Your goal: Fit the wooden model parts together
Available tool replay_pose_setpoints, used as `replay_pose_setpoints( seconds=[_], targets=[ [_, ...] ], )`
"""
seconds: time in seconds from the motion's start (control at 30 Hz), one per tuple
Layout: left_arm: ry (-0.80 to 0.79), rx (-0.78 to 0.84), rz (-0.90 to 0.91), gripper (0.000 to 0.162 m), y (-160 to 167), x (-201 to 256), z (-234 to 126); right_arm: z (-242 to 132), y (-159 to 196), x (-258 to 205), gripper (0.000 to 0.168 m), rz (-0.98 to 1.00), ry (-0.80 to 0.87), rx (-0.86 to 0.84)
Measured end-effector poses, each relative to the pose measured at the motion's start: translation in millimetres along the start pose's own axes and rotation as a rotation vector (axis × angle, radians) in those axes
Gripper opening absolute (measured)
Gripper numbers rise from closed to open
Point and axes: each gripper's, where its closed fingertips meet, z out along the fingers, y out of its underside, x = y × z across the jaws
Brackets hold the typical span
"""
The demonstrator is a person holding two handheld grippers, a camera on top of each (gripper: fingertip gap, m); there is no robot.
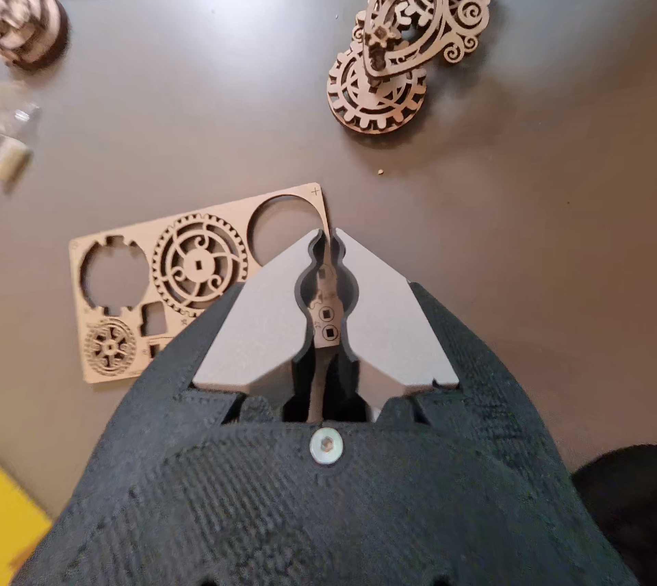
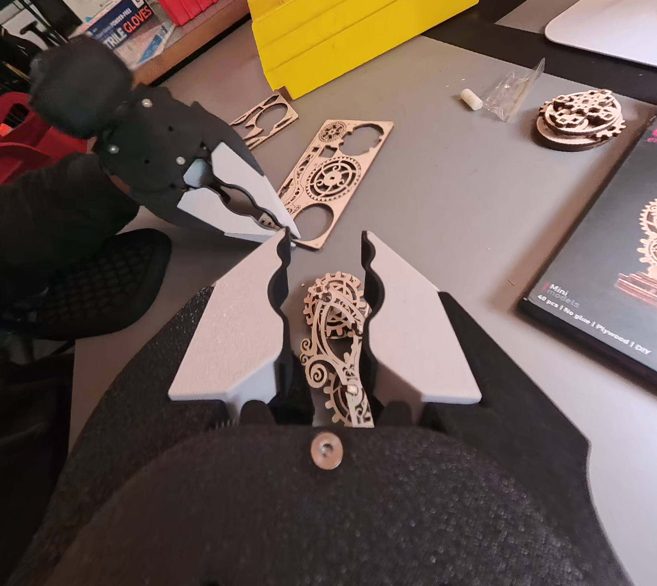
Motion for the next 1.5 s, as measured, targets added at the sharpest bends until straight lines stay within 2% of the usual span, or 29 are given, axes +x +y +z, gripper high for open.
replay_pose_setpoints(
  seconds=[0.03,0.2,0.37,0.4,0.47,0.5,0.57,0.63,0.73,0.8,0.87,0.93,0.97,1.0,1.07,1.1,1.23,1.37,1.5],
  targets=[
    [-0.031,0.04,0.042,0.001,-5.6,1.4,-4.3,0.7,1.5,-0.8,0.038,0.008,-0.006,-0.005],
    [-0.235,0.214,0.278,0.001,-42.1,15.1,-40.1,8.5,-1.9,-9.8,0.04,0.055,-0.053,-0.001],
    [-0.316,0.256,0.508,0.001,-61.8,45.2,-44.2,14.9,-18.7,-38.0,0.042,0.21,-0.265,0.069],
    [-0.325,0.256,0.544,0.001,-64.3,50.0,-42.0,15.3,-18.2,-43.5,0.034,0.218,-0.299,0.069],
    [-0.327,0.267,0.586,0.002,-69.1,57.5,-39.1,15.7,-15.5,-44.5,0.004,0.189,-0.295,0.082],
    [-0.319,0.285,0.578,0.002,-71.8,59.5,-39.8,14.4,-15.2,-42.6,0.005,0.174,-0.287,0.097],
    [-0.247,0.436,0.463,0.005,-85.9,64.9,-53.3,5.8,-18.3,-40.0,0.001,0.182,-0.318,0.133],
    [-0.099,0.659,0.205,0.017,-103.8,61.8,-84.0,-7.8,-23.4,-37.3,0.002,0.177,-0.36,0.176],
    [0.024,0.949,-0.227,0.031,-114.5,14.2,-130.4,-31.0,-32.4,-44.3,0.001,0.156,-0.466,0.24],
    [0.116,1.025,-0.449,0.041,-112.4,-14.7,-136.0,-41.4,-38.4,-46.8,0.001,0.115,-0.486,0.283],
    [0.292,1.025,-0.553,0.052,-120.0,-16.8,-127.0,-48.8,-43.0,-50.9,0.001,0.086,-0.513,0.314],
    [0.468,1.028,-0.574,0.057,-135.3,-5.5,-119.6,-52.3,-45.1,-52.5,0.001,0.056,-0.513,0.343],
    [0.535,1.029,-0.561,0.049,-142.6,1.1,-117.0,-53.0,-45.3,-51.2,0.001,0.046,-0.502,0.354],
    [0.569,1.018,-0.542,0.033,-147.9,5.8,-112.2,-53.4,-45.3,-49.4,0.001,0.046,-0.493,0.361],
    [0.524,0.97,-0.527,0.009,-150.9,5.3,-94.9,-55.3,-45.0,-46.9,0.001,0.053,-0.49,0.369],
    [0.5,0.962,-0.531,0.002,-150.2,3.2,-88.4,-54.3,-43.8,-43.2,0.001,0.051,-0.469,0.366],
    [0.532,0.944,-0.578,0.001,-140.6,4.4,-75.1,-44.5,-32.7,-33.9,0.005,0.037,-0.421,0.317],
    [0.504,0.889,-0.535,0.001,-132.0,13.1,-60.6,-28.3,-21.3,-36.7,0.009,-0.014,-0.388,0.256],
    [0.524,0.898,-0.562,0.001,-128.4,9.0,-57.3,-23.2,-21.8,-32.9,0.008,-0.04,-0.333,0.268]
  ],
)
